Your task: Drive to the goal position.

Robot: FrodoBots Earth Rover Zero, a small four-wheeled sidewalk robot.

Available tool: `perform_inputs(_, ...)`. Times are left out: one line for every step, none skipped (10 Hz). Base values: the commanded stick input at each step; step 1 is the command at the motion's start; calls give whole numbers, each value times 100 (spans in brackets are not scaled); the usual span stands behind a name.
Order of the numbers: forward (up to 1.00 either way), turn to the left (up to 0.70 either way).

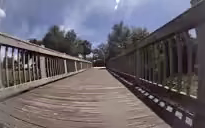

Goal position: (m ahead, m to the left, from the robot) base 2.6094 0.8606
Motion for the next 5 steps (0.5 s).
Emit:
perform_inputs(70, 0)
perform_inputs(70, 0)
perform_inputs(70, 0)
perform_inputs(70, 0)
perform_inputs(70, 0)
